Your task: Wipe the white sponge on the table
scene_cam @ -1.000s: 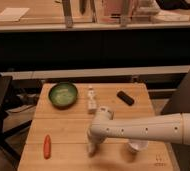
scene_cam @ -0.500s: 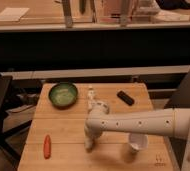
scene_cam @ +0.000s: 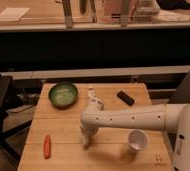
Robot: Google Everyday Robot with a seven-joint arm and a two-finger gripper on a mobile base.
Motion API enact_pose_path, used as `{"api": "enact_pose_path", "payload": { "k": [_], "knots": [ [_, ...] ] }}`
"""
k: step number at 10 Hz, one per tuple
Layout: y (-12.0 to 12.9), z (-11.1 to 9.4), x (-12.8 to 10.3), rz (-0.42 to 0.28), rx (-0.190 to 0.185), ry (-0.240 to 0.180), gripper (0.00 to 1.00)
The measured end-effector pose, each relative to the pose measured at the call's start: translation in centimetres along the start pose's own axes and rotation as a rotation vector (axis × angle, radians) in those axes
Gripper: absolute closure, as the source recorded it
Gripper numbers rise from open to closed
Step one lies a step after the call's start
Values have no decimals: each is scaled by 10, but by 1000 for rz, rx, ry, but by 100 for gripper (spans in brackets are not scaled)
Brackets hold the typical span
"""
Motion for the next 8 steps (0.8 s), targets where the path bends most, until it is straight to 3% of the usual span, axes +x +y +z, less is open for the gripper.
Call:
{"api": "enact_pose_path", "payload": {
  "k": [5, 8],
  "knots": [
    [-14, 1, 3, -8, 9, -7, 96],
    [-9, 1, 7, -1, 12, -8, 96]
  ]
}}
